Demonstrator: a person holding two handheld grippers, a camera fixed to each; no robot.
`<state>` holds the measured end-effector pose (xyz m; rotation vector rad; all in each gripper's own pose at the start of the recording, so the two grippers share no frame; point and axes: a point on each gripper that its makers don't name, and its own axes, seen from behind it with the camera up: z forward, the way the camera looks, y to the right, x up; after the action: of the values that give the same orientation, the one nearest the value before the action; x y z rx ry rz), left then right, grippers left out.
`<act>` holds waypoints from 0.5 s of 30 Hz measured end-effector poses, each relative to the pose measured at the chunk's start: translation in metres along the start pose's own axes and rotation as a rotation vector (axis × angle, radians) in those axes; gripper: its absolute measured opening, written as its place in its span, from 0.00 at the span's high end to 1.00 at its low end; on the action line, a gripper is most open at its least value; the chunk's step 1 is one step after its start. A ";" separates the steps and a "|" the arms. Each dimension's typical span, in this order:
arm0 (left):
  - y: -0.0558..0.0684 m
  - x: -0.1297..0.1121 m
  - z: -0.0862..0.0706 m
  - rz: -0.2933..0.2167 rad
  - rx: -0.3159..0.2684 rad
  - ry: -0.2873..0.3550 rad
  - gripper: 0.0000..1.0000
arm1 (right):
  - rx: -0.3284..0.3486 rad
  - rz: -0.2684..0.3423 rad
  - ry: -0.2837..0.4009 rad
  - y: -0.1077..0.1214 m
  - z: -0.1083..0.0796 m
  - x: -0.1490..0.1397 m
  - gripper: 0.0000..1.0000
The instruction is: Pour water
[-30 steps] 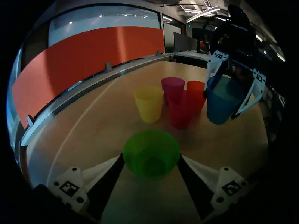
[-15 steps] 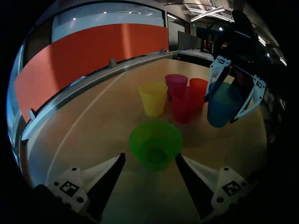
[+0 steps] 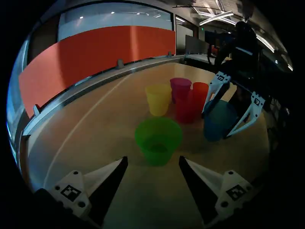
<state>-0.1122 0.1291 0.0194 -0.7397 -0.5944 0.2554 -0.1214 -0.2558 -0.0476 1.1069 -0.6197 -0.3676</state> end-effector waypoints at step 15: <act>0.007 -0.001 -0.016 0.004 0.000 0.019 0.00 | 0.020 -0.001 0.002 -0.009 0.021 0.002 0.12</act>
<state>-0.1033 0.1249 0.0045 -0.7425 -0.5749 0.2520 -0.1326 -0.2759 -0.0485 1.1265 -0.6218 -0.3622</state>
